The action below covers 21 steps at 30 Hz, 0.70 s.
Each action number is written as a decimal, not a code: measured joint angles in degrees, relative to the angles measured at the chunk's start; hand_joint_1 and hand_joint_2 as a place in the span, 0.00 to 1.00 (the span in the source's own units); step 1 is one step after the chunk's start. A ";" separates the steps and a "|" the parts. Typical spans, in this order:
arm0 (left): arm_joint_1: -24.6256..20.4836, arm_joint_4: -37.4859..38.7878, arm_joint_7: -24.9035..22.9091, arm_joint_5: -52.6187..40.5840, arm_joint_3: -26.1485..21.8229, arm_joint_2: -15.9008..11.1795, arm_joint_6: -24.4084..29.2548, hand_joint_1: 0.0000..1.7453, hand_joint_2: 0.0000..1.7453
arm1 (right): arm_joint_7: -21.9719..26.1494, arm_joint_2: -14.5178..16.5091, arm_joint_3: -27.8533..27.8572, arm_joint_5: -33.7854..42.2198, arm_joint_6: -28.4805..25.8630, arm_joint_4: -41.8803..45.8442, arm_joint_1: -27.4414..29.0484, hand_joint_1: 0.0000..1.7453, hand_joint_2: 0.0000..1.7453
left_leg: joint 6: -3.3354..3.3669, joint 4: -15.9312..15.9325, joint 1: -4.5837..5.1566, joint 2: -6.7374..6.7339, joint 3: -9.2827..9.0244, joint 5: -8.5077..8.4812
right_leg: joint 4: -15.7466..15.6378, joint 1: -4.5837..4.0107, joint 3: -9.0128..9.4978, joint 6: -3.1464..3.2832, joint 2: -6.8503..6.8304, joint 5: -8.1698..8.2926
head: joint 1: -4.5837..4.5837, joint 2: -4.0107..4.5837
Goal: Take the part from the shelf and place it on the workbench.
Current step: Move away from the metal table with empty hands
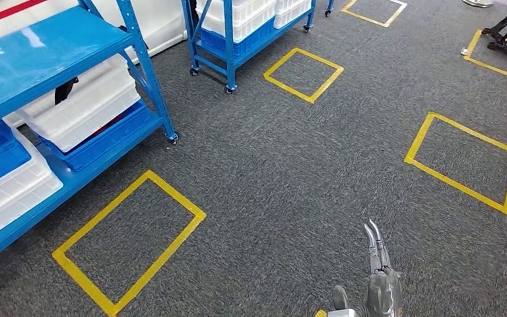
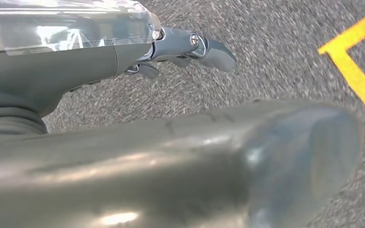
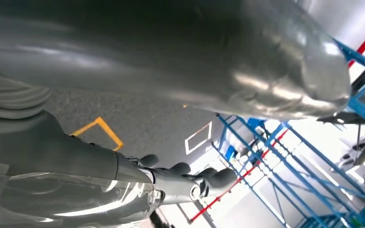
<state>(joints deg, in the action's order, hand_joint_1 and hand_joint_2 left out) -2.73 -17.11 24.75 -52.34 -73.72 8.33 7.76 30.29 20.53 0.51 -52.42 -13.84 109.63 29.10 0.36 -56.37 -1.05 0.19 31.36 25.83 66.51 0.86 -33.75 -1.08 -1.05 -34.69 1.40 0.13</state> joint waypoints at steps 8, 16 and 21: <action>-0.24 0.33 0.06 0.30 -0.13 0.08 -0.07 0.00 0.00 | -0.23 -0.01 0.01 -0.39 -0.16 0.02 0.21 0.00 0.00 | -0.49 -0.44 0.22 5.30 0.15 -0.01 | -7.74 -0.14 2.62 1.25 4.38 6.35 | -0.03 0.00; -0.19 0.39 0.48 0.73 -0.44 0.10 -0.22 0.00 0.00 | -0.57 0.16 -0.05 -0.52 -0.42 0.29 0.52 0.00 0.00 | -2.41 -12.64 0.27 0.95 6.39 6.75 | -9.50 -0.25 3.19 3.34 0.14 6.78 | 0.33 0.00; -0.13 0.43 0.53 0.76 -0.56 0.10 -0.32 0.00 0.00 | -0.68 0.16 -0.08 -0.65 -0.42 0.29 0.53 0.00 0.00 | -2.12 -7.89 0.40 -1.32 3.04 3.23 | -9.36 -0.65 3.61 3.26 -3.22 6.37 | 0.32 0.00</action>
<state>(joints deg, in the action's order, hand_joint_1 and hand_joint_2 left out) -2.86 -16.68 25.28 -51.58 -74.28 8.43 7.45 29.61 20.70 0.43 -53.07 -14.25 109.92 29.62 -1.76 -64.27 -0.65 -1.14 34.40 29.06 57.15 0.21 -30.14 2.18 -4.27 -28.32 1.73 0.13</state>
